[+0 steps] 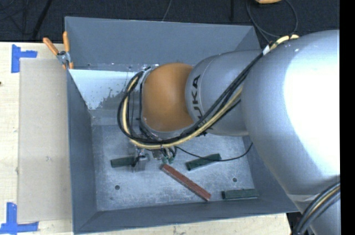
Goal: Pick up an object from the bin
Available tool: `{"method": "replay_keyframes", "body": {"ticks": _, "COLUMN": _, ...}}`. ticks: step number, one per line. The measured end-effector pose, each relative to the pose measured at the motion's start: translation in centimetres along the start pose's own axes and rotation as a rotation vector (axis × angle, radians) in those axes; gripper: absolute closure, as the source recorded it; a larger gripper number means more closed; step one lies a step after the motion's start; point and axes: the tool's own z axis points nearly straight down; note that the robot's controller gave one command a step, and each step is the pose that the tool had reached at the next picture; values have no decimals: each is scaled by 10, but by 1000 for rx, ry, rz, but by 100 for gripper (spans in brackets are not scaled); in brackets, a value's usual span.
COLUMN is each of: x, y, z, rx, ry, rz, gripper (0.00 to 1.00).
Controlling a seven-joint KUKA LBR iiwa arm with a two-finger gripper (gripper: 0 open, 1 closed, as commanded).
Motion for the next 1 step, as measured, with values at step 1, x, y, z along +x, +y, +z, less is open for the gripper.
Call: {"method": "replay_keyframes", "body": {"ticks": 1, "x": -15, "y": -28, "z": -168, "rx": 1, "ry": -8, "rz": -37, "gripper": 100}}
